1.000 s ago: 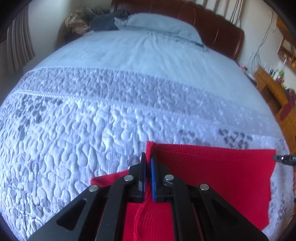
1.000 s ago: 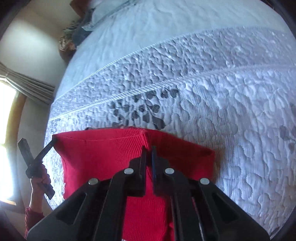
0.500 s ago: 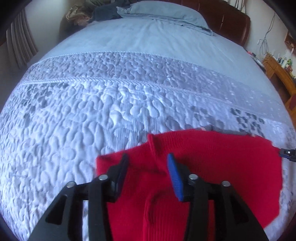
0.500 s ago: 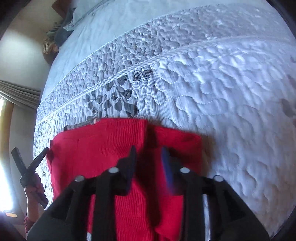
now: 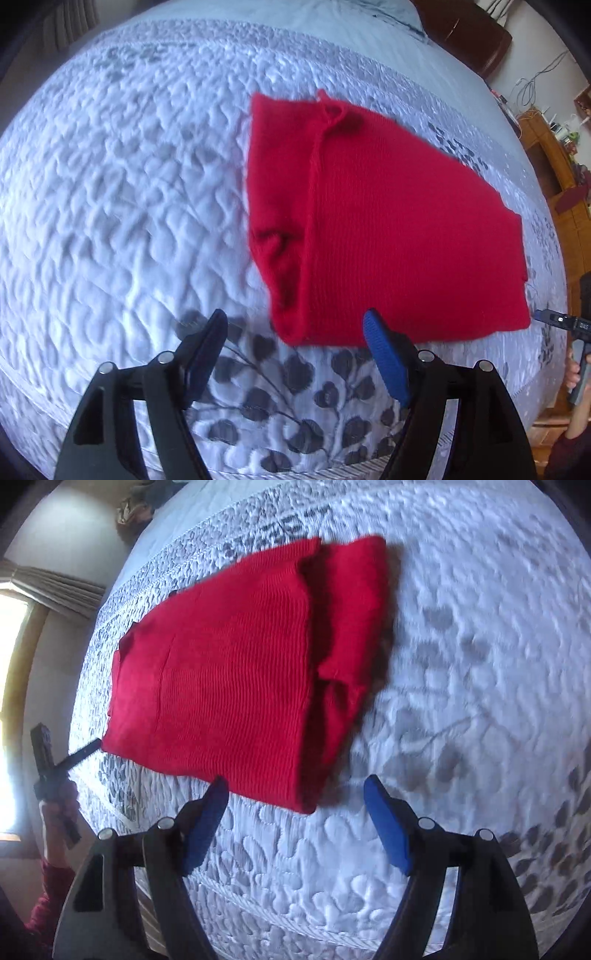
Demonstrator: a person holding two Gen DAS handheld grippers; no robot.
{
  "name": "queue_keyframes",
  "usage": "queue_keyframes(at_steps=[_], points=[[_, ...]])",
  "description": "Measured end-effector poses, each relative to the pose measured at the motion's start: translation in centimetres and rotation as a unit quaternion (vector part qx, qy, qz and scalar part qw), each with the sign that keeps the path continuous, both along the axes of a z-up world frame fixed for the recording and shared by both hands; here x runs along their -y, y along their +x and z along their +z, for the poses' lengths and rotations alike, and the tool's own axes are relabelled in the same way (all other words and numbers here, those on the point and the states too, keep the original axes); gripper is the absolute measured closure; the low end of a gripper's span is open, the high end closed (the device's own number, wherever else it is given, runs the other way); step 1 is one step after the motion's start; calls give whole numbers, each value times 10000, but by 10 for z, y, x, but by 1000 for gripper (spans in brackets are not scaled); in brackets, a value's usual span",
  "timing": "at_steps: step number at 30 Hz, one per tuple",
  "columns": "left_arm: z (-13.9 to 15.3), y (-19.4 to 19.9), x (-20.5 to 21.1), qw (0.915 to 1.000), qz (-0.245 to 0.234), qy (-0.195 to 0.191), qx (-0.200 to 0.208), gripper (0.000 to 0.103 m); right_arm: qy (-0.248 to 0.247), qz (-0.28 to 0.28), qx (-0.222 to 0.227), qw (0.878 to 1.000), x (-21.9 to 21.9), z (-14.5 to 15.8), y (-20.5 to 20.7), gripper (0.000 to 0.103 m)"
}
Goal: Fold small clothes
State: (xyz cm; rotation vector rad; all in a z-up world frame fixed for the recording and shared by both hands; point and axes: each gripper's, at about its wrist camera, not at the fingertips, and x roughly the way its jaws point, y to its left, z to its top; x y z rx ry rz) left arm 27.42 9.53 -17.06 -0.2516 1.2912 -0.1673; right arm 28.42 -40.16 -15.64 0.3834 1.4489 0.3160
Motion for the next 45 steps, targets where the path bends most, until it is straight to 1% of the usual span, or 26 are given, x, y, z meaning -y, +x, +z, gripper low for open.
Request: queue_keyframes(at_steps=[1,3,6,8,9,10,11,12,13,14,15,16,17,20,22,24,26,28,33,38,42,45], points=[[-3,-2,3,9999,-2,-112,-28,27,46,-51,-16,10000,-1,-4,-1,28],[-9,-1,8,9998,12,-205,-81,27,159,-159,-92,9997,-1,-13,3,28],[-17,9,14,9998,-11,-158,-125,28,229,-245,-148,9993,-2,-22,6,27],[-19,14,18,9998,-29,-85,-154,28,220,-236,-109,9994,-5,-22,8,27],[-19,16,19,9998,-34,-90,-146,33,240,-203,-82,9995,-4,-21,8,27],[-18,18,21,9998,-48,-111,-145,38,302,-164,-61,9994,-5,-20,9,34],[-19,20,23,9998,-22,-99,-178,49,396,-137,-103,9991,-9,-21,11,41],[-20,21,23,9998,41,-88,-196,59,409,-120,-126,9990,-10,-22,12,42],[-21,23,23,9996,61,-164,-217,66,357,-77,-122,9993,-14,-22,13,46],[-24,26,22,9990,125,-324,-269,76,299,-70,-141,9994,-15,-23,15,53],[-26,29,22,9983,215,-445,-310,82,265,-67,-146,9995,-17,-25,16,58],[-28,29,19,9969,369,-590,-370,83,251,-80,-151,9995,-17,-26,16,75],[-29,29,17,9962,461,-631,-378,86,302,-95,-163,9994,-17,-26,16,92],[-22,23,18,9964,516,-620,-264,89,313,-109,-58,9994,-14,-19,9,93],[-12,15,20,9972,466,-568,-110,89,332,-62,75,9994,-12,-8,2,94],[-3,9,20,9972,438,-598,-33,89,371,-43,164,9992,-8,6,-7,94],[7,0,21,9974,373,-608,26,89,408,-2,188,9990,-9,16,-14,94],[14,-9,21,9975,335,-618,-7,90,369,43,157,9992,-8,24,-24,94],[27,-52,28,9976,172,-670,-24,90,309,165,114,9993,1,39,-66,94],[35,-109,36,9976,33,-690,-34,89,307,254,38,9992,9,45,-117,94],[39,-148,45,9979,-155,-628,-28,89,378,204,71,9990,17,51,-159,94],[43,-169,48,9978,-206,-636,-8,89,446,173,95,9988,20,55,-183,94]])
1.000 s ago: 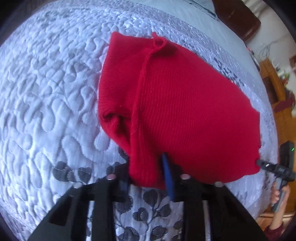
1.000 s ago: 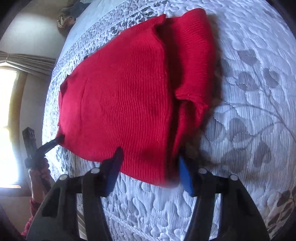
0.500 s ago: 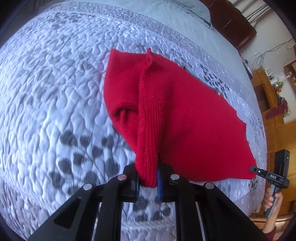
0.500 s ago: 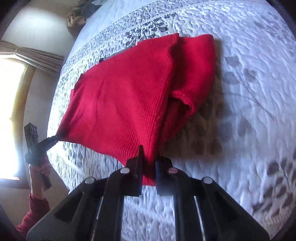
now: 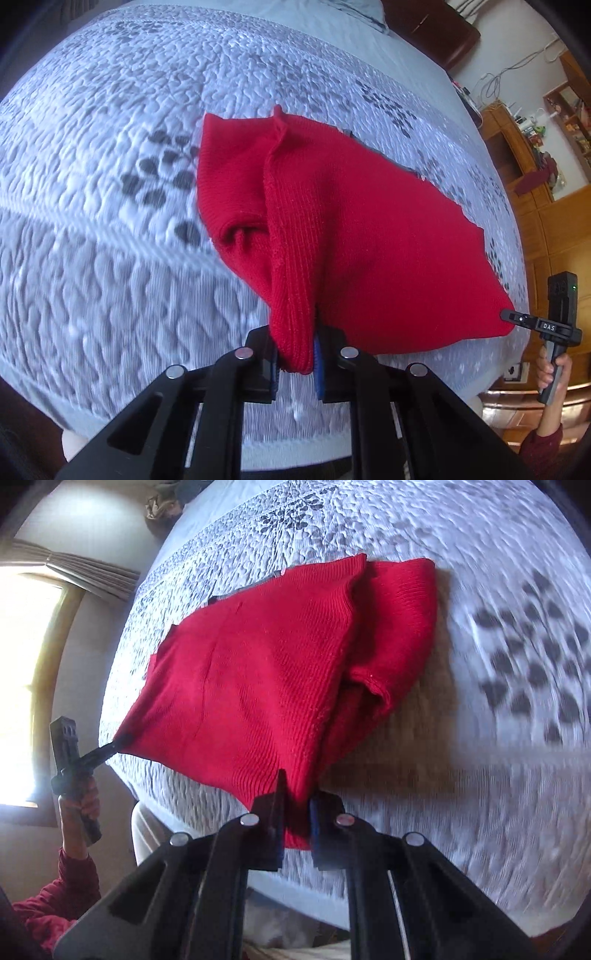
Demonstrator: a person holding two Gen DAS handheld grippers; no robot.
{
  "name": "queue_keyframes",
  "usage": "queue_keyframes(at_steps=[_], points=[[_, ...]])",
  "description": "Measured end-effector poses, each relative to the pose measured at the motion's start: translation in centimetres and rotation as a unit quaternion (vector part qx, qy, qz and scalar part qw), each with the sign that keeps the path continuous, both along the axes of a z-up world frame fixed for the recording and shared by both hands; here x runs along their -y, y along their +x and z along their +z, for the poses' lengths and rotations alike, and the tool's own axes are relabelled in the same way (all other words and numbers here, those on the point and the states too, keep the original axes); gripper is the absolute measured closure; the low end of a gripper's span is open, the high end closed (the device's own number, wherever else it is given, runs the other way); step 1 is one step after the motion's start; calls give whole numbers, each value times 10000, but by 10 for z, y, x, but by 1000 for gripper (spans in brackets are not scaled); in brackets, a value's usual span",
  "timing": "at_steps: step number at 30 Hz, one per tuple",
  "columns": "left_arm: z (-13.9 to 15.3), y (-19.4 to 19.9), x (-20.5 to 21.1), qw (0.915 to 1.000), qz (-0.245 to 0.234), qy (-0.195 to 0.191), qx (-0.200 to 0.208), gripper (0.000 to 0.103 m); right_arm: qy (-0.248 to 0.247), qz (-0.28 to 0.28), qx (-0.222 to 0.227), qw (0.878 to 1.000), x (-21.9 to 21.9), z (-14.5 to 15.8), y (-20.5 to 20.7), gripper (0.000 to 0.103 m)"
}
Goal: Fold small clothes
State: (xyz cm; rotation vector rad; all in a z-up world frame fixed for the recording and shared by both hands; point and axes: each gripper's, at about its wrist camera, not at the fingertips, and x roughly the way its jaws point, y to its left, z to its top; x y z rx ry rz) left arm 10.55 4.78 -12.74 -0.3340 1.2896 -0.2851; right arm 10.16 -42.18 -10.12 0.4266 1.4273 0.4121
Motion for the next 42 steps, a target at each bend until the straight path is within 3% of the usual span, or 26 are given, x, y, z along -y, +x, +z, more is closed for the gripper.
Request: queue_keyframes(at_steps=[5,9,13,18,21,22,23,26,29,32,34,38,42], points=[[-17,-21,3,9998,-43,179,-46,89,-202,-117,-64,9997,2,-18,-20,94],[-51,-22,2,9992,35,342,-218,88,-633,-124,-278,9975,-3,-60,-26,93],[-59,-27,2,9993,48,361,10,86,-405,-382,-304,9980,1,-76,-26,92],[-57,-31,8,9982,-147,555,177,82,-448,-321,-276,9981,1,-70,-24,90],[-48,-29,10,9972,-264,686,102,70,-647,-265,-271,9972,0,-56,-26,75],[-41,-30,7,9966,-307,754,103,64,-823,-253,-170,9961,1,-46,-27,61],[-30,-31,2,9955,-301,876,178,59,-959,-239,-22,9951,2,-36,-29,56],[6,-27,-15,9921,-183,1078,617,53,-1293,-193,481,9903,10,7,-27,49],[38,5,-22,9878,-19,1176,1023,52,-1168,-310,931,9883,18,43,5,49],[42,59,-6,9882,-103,1111,1052,52,-984,-315,930,9903,15,44,48,48],[30,91,10,9881,-195,1213,930,52,-712,-378,752,9939,12,27,86,49],[-6,141,38,9897,-329,1294,517,52,-820,-490,318,9949,9,-10,136,49],[-35,157,44,9919,-358,1202,197,53,-782,-668,-31,9947,17,-45,163,49]])
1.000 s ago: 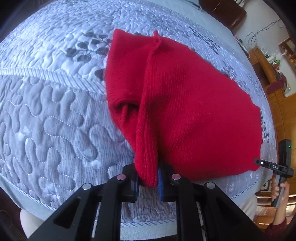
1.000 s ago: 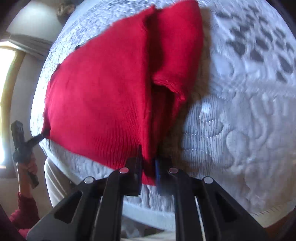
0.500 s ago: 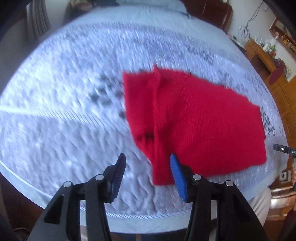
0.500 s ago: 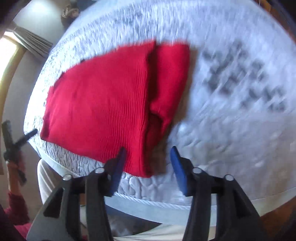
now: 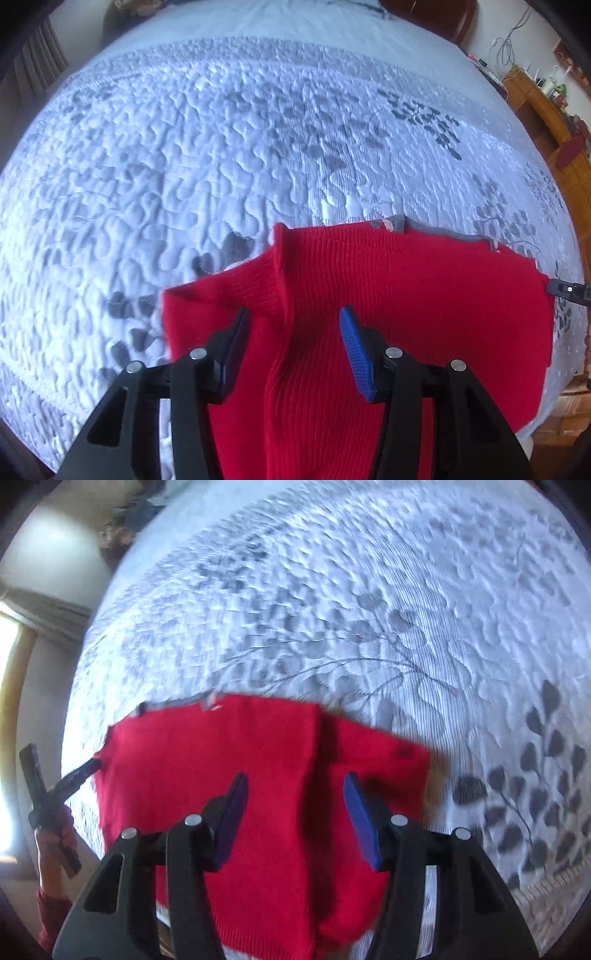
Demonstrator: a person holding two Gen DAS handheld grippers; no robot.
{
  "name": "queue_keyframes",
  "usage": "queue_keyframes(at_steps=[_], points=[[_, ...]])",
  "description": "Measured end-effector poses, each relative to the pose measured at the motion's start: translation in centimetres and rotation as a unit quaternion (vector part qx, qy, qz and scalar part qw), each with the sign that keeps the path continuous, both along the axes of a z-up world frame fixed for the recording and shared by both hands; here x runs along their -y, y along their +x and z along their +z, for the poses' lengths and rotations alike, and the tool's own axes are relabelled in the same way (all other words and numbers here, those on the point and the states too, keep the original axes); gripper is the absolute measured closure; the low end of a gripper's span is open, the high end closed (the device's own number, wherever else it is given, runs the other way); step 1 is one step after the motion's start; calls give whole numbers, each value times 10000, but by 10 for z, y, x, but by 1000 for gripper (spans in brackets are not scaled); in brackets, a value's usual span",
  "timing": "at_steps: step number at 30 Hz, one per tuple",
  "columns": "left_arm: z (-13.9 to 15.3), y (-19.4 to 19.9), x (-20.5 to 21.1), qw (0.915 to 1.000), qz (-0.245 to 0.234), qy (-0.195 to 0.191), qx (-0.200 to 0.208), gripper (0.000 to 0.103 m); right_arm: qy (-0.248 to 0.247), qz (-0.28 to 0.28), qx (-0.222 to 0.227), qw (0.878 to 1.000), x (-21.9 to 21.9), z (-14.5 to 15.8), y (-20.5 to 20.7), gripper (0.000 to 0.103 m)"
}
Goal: Fold small clothes
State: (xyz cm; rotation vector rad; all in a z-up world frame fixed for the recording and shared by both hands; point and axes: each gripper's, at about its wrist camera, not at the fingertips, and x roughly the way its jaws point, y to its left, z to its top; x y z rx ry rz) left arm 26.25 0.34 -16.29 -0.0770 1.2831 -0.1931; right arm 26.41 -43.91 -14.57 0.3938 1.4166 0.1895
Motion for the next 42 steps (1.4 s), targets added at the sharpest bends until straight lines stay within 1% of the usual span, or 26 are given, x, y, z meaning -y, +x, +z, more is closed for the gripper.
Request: queue_keyframes(at_steps=[2,3,4,5,7,8,11,13,14,16,17,20,21,22,24,25,27,30,32,35,37,38,39,40,41,42], points=[[-8,7,4,9999,-6,-87,-83,55,156,-8,-15,9999,2,-9,7,51],[-12,10,6,9998,-32,-157,-105,62,282,-11,16,9996,3,-10,11,52],[-16,12,7,9997,-50,-213,-139,69,384,-5,35,9993,3,-11,14,60],[-19,14,8,9996,-31,-208,-181,80,454,14,37,9990,2,-12,17,77],[-24,17,8,9996,47,-183,-186,93,406,83,42,9991,-2,-11,24,99],[-24,17,7,9996,77,-219,-164,99,422,135,119,9989,-4,-8,25,100],[-14,15,-3,9990,339,-257,116,99,527,247,588,9966,-5,12,24,100],[-8,11,-8,9982,420,-237,345,99,404,157,756,9962,3,17,23,100],[-10,11,-8,9984,415,-144,363,99,290,71,719,9970,7,14,24,101],[-25,14,-5,9990,353,66,260,99,143,-48,457,9988,13,-4,26,101],[-31,14,-4,9990,369,84,245,99,34,-48,294,9995,13,-16,25,101],[-32,12,0,9988,328,195,315,98,43,-69,302,9995,11,-23,21,99],[-30,12,1,9988,303,210,327,95,83,-97,306,9994,13,-21,19,98],[-26,10,-1,9988,305,212,318,92,88,-99,313,9994,12,-18,16,94],[-13,3,-3,9985,372,229,323,77,-145,-19,396,9991,9,-6,7,87],[-6,-3,-5,9982,395,249,373,74,-256,67,480,9985,5,4,0,84],[12,-20,-5,9978,379,216,497,63,-346,134,553,9978,1,19,-16,84],[26,-47,6,9977,272,331,519,56,-341,159,638,9973,-7,37,-49,84],[33,-70,16,9976,159,340,575,52,-329,157,684,9970,-12,42,-68,84],[35,-98,29,9981,80,197,576,50,-162,233,788,9965,-30,47,-101,84],[33,-114,35,9983,84,130,557,50,-286,279,815,9959,-40,46,-114,84],[31,-121,38,9983,77,149,555,50,-468,292,813,9952,-44,45,-120,84],[29,-127,39,9983,77,180,557,50,-708,279,808,9938,-48,44,-126,82],[27,-134,40,9981,80,240,558,50,-861,243,819,9926,-49,42,-135,74],[24,-141,40,9980,72,275,558,50,-862,218,816,9927,-48,40,-142,64],[22,-147,38,9981,56,305,541,49,-769,187,765,9939,-45,36,-152,61]])
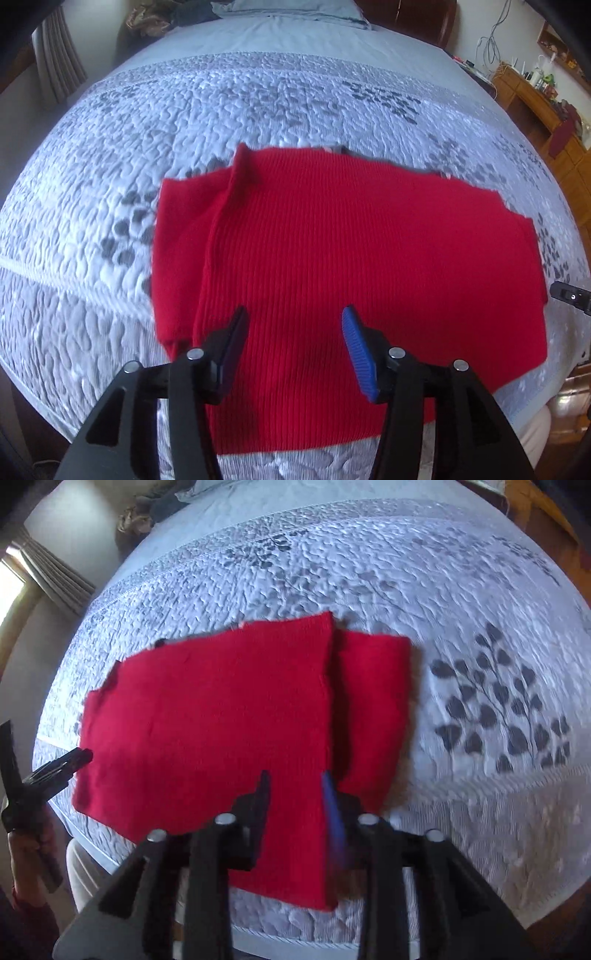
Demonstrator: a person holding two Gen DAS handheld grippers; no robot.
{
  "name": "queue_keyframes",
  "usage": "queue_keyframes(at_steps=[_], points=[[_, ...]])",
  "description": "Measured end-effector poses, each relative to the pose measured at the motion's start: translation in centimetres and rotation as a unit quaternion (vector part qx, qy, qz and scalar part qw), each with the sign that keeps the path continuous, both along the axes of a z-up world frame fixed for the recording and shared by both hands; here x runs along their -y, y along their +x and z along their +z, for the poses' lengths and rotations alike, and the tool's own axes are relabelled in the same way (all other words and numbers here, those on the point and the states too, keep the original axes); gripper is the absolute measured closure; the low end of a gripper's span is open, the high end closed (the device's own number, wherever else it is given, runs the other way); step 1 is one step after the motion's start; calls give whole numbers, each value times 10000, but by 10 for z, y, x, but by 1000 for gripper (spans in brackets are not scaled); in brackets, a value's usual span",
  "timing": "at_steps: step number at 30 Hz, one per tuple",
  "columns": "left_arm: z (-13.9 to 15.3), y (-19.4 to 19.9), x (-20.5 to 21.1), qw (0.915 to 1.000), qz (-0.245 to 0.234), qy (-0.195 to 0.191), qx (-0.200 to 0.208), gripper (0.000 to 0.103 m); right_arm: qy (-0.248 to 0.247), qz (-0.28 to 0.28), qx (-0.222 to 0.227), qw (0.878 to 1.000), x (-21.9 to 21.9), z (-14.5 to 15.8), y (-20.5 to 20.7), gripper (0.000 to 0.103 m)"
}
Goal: Fold small clothes
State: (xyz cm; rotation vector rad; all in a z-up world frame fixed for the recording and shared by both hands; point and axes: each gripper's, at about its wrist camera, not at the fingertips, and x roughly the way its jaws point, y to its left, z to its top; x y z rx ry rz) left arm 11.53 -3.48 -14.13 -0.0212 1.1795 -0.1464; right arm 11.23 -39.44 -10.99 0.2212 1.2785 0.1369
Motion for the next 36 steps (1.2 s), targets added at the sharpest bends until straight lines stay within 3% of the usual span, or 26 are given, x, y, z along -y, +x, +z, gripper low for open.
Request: queue_keyframes(at_steps=[5,8,9,11,12,13,18,22,26,30,33,35,36], points=[[-22,-20,-12,9998,42,91,-188,46,49,-90,-296,9995,13,-19,-28,58],[-29,-27,-16,9999,47,26,-135,45,337,10,-432,9985,15,-29,-37,59],[-29,-28,-15,9999,11,67,-122,44,530,65,-481,9974,15,-32,-37,63],[-28,-27,-12,9998,-32,160,-137,44,737,144,-571,9955,13,-35,-38,81],[-28,-27,-11,9997,-41,182,-151,43,720,222,-571,9955,10,-35,-37,85],[-26,-27,-11,9997,-52,165,-167,43,651,302,-559,9959,9,-33,-38,97],[-31,-28,-11,9993,-241,212,-201,40,463,484,-523,9964,18,-19,-47,98],[-37,-29,-9,9991,-304,274,-138,38,248,462,-874,9948,20,-43,-40,99],[-34,-27,-10,9993,-244,231,-141,38,182,486,-835,9952,12,-48,-40,98],[-23,-25,-5,9997,-133,137,-118,38,236,400,-725,9963,10,-37,-42,89],[-5,-21,5,9998,-142,29,116,38,318,266,-565,9975,17,-24,-38,74],[6,-17,13,9996,-174,47,234,38,352,115,-470,9982,24,-15,-34,46],[11,-14,17,9993,-197,35,308,38,349,17,-411,9985,28,-10,-31,41]])
